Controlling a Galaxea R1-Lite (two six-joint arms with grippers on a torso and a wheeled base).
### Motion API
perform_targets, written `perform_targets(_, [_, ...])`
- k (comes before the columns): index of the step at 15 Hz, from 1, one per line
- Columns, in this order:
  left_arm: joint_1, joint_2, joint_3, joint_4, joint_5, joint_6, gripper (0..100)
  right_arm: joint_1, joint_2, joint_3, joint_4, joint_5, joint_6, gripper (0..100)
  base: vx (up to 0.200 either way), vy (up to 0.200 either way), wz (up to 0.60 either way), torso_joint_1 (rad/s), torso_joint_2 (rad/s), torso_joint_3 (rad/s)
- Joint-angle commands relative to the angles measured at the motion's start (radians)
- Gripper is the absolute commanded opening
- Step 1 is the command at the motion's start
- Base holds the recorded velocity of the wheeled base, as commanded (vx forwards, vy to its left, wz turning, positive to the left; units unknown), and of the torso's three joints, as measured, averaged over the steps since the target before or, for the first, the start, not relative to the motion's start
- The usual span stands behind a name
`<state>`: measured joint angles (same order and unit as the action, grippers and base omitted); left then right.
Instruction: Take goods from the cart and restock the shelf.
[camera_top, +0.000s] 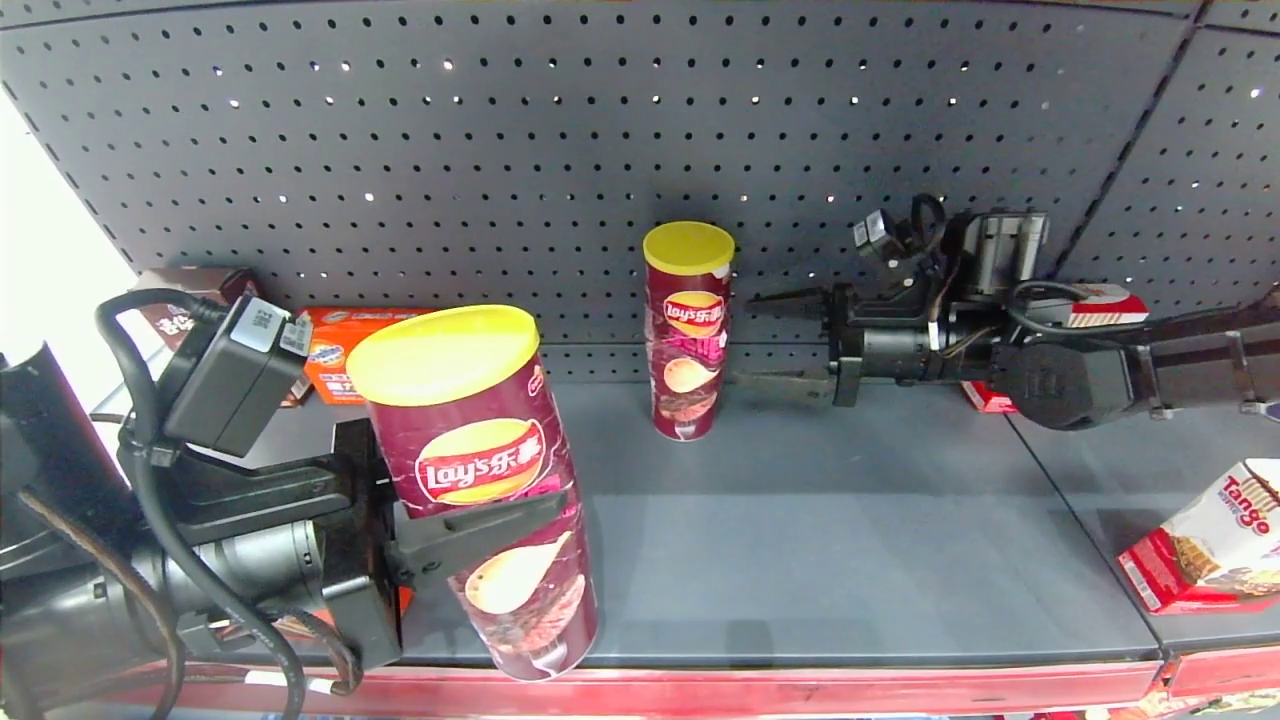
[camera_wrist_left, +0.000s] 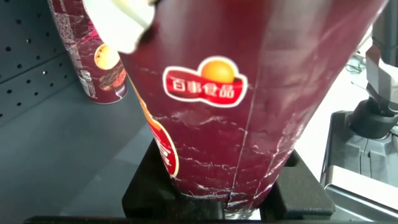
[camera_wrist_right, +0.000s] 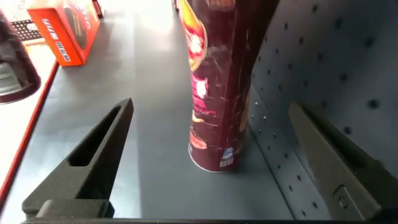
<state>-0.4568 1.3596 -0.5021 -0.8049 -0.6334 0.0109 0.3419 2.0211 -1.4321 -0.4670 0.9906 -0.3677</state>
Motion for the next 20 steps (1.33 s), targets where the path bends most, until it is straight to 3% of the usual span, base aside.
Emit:
perform_targets(1, [0.0, 0.003, 0.001, 0.0, 0.0, 0.0, 0, 0.016, 0.065, -0.036, -0.002, 0.0, 0.026, 100, 0.0, 0.0, 0.0, 0.0, 0.0, 0.0])
perform_targets(12, [0.004, 0.003, 0.02, 0.001, 0.004, 0.0, 0, 0.075, 0.202, -0.171, -0.005, 0.0, 0.151, 100, 0.0, 0.0, 0.0, 0.0, 0.0, 0.0])
perform_targets(13, [0.03, 0.003, 0.025, 0.0, 0.0, 0.0, 0, 0.081, 0.219, -0.183, -0.005, 0.0, 0.154, 100, 0.0, 0.0, 0.0, 0.0, 0.0, 0.0])
perform_targets(17, [0.038, 0.001, 0.027, 0.0, 0.0, 0.001, 0, 0.1, 0.265, -0.232, -0.018, -0.007, 0.156, 100, 0.0, 0.0, 0.0, 0.0, 0.0, 0.0])
perform_targets(18, [0.038, 0.001, 0.027, 0.0, 0.0, 0.001, 0, 0.106, 0.265, -0.232, -0.028, -0.012, 0.161, 0, 0.0, 0.0, 0.0, 0.0, 0.0, 0.0])
perform_targets(20, [0.038, 0.0, 0.028, 0.0, 0.001, 0.001, 0, 0.111, 0.255, -0.229, -0.032, -0.02, 0.181, 0, 0.0, 0.0, 0.0, 0.0, 0.0, 0.0])
